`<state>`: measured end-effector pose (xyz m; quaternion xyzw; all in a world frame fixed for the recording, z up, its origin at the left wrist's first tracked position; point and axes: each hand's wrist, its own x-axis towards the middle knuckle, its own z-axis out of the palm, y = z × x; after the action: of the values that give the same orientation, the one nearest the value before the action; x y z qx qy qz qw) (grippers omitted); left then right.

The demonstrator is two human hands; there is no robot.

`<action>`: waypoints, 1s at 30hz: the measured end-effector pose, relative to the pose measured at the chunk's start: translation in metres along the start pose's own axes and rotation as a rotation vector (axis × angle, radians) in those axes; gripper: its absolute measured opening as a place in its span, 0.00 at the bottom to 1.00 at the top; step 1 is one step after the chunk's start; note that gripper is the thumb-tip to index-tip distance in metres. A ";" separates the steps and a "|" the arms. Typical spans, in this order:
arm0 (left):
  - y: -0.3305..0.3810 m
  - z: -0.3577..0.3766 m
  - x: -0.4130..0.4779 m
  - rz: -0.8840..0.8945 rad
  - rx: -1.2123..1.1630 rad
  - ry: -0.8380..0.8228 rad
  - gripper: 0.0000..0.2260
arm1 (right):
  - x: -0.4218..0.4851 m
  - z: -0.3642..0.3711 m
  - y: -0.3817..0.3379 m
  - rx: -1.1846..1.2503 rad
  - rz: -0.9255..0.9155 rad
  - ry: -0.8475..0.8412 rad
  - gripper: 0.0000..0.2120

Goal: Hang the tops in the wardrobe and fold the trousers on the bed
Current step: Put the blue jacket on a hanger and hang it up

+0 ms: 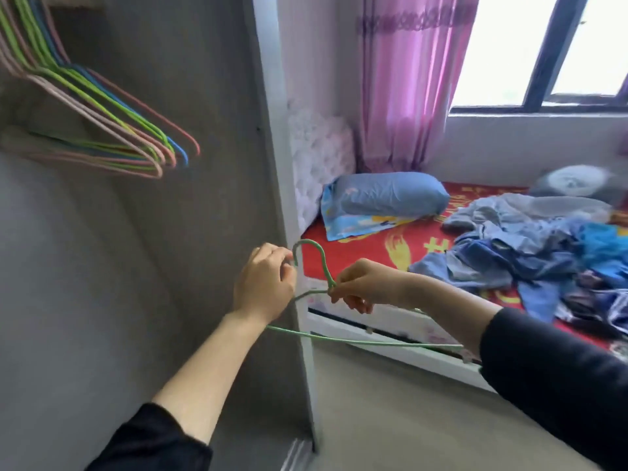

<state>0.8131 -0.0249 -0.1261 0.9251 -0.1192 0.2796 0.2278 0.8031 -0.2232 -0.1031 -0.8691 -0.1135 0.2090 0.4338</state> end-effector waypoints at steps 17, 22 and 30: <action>0.414 0.322 -0.018 0.256 -0.171 -0.741 0.14 | -0.280 -0.246 0.340 -0.023 0.505 0.573 0.13; 0.502 0.387 -0.009 0.329 -0.152 -0.815 0.14 | -0.319 -0.302 0.409 0.013 0.620 0.722 0.13; 0.602 0.523 0.044 0.371 -0.170 -0.910 0.14 | -0.309 -0.408 0.520 0.053 0.763 0.887 0.15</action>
<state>0.8816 -0.8066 -0.2746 0.8946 -0.3916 -0.1271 0.1737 0.7258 -0.9396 -0.2190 -0.8416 0.4053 -0.0308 0.3557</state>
